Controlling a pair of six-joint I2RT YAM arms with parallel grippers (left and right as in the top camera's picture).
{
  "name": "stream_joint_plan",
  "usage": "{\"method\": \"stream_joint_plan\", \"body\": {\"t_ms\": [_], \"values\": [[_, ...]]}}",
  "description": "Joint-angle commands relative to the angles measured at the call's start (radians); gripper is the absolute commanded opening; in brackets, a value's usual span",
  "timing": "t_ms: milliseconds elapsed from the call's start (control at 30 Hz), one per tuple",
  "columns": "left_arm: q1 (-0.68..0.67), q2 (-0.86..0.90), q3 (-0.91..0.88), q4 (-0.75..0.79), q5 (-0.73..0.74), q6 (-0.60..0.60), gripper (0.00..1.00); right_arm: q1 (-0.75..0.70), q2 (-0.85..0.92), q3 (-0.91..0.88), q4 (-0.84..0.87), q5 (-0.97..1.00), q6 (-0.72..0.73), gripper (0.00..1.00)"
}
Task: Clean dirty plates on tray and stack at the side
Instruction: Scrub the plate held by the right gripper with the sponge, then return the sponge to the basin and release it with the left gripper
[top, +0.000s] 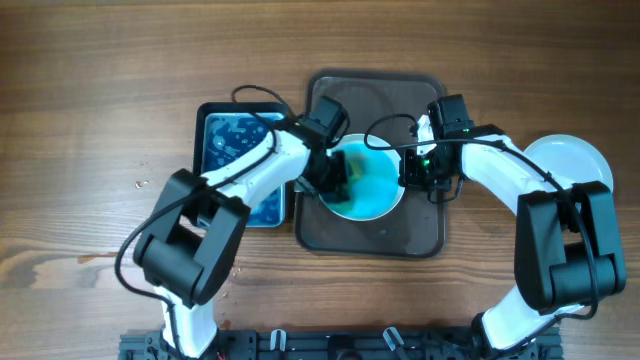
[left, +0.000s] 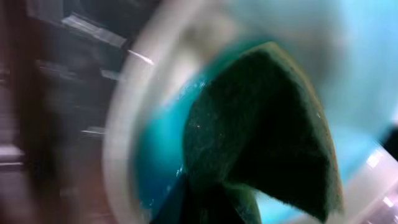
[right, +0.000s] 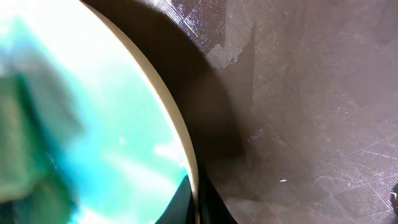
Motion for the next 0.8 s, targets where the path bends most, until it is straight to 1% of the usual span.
{"method": "stream_joint_plan", "body": {"t_ms": [0,100,233,300,433,533,600,667,767], "values": [[0.059,-0.076,-0.035,-0.008,-0.257,-0.009,0.04,-0.003,0.027,-0.015,-0.002,0.064,-0.013,0.04],[0.063,-0.141,-0.035,0.027,-0.16,-0.007,0.04,-0.003,0.027,-0.015,0.002,0.064,-0.01,0.04],[0.088,-0.242,-0.035,0.06,0.088,-0.008,0.04,-0.003,0.027,-0.015,0.001,0.064,-0.01,0.04],[0.119,-0.297,-0.035,0.043,0.126,-0.008,0.04,-0.003,0.027,-0.015,0.0,0.064,-0.01,0.04],[0.211,-0.377,-0.035,-0.041,0.062,-0.006,0.04,-0.003,0.027,-0.015,0.002,0.064,-0.011,0.04],[0.303,-0.391,-0.035,-0.161,-0.108,-0.002,0.04,-0.003,0.027,-0.015,0.01,0.064,-0.029,0.04],[0.344,-0.375,-0.051,-0.205,-0.213,0.006,0.04,-0.003,0.027,-0.015,0.022,0.064,-0.037,0.04],[0.372,-0.356,-0.096,-0.194,-0.232,0.052,0.04,-0.003,0.027,-0.015,0.039,0.064,-0.036,0.04],[0.388,-0.321,-0.193,-0.111,-0.234,0.078,0.04,-0.003,0.027,-0.015,0.057,0.064,-0.033,0.04]]}}
